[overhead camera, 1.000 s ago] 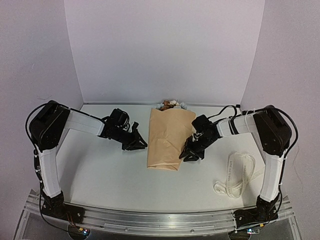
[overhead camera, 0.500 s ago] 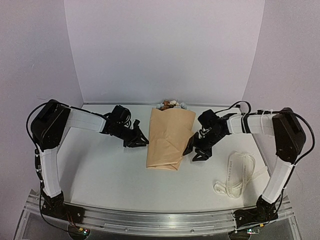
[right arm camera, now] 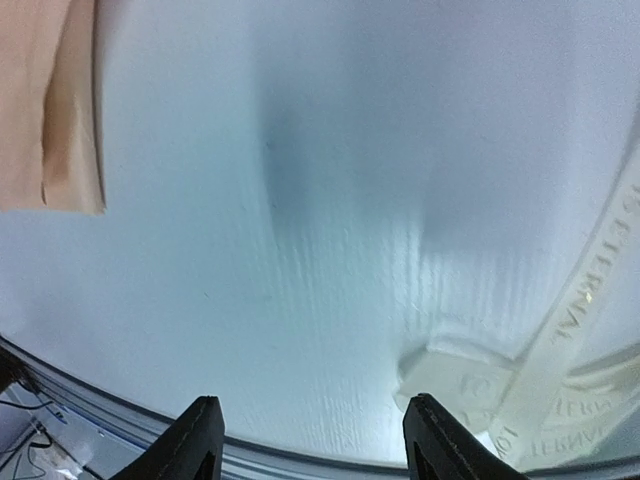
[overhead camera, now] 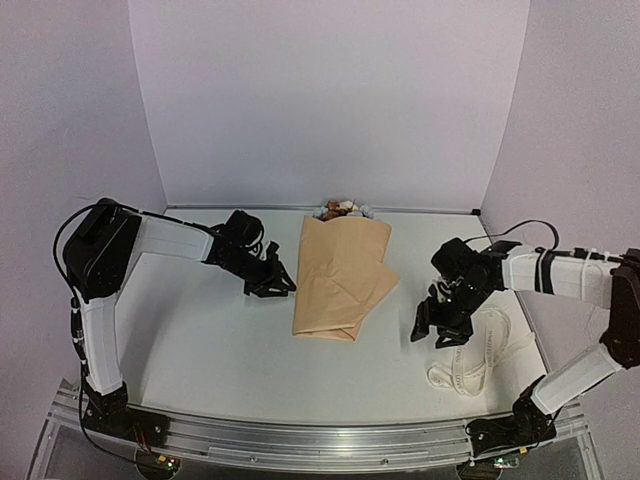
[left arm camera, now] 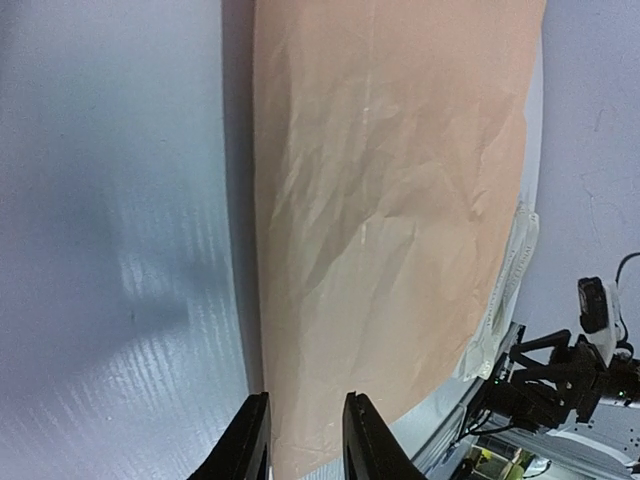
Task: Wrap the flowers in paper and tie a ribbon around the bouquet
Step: Pick up the ribbon from the corner of the board.
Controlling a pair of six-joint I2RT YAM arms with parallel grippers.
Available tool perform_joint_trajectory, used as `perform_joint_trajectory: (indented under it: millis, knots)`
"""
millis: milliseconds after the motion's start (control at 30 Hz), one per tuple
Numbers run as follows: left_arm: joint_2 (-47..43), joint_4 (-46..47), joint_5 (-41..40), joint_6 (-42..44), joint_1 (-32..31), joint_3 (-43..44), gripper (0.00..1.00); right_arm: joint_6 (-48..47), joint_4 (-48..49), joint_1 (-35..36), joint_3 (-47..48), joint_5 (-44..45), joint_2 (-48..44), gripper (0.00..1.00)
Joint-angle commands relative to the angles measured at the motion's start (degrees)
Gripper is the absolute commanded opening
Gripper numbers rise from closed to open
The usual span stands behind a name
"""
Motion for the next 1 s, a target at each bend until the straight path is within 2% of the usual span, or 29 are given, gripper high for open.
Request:
perform_joint_trajectory:
  millis: [0,133,200,367,467,667,767,967]
  knots:
    - [-5.38,-4.32,-5.24,-0.46,-0.57,1.21,0.28,-3.42,-12.11,0.31,-2.85,5.59,-7.32,0.64]
    - [-10.12,1.4,-9.04,-0.61,-1.08,-7.53,0.3,-3.65,-14.35,0.29,-8.88,11.17,-12.9,0.63]
    - [-11.13,4.25,-9.62,-0.19,-1.25,-11.36,0.3,-3.91,-12.34,0.44,-13.68,12.44,-15.95,0.6]
    - [-12.04,4.23,-9.66,1.43,-1.85,-11.91,0.3,-1.84,-7.63,0.78,-22.26,12.33,-20.63,0.53]
    - [-10.04,2.72,-9.21,4.5,-1.86,-9.74,0.3,-3.57,-4.83,1.52,-22.48,12.58,-19.88,0.5]
    - [-10.16,4.18,-7.01,4.82,-1.81,-9.71,0.31,-4.63,-4.36,3.26,-17.47,13.98,-14.77,0.46]
    - [-9.65,3.27,-6.6,4.66,-1.82,-8.73,0.31,-3.35,-4.79,3.28,-16.12,13.23,-12.33,0.37]
    - [-9.81,2.55,-3.38,2.97,-1.86,-7.0,0.31,-0.31,-8.54,3.44,-13.92,10.75,-12.88,0.09]
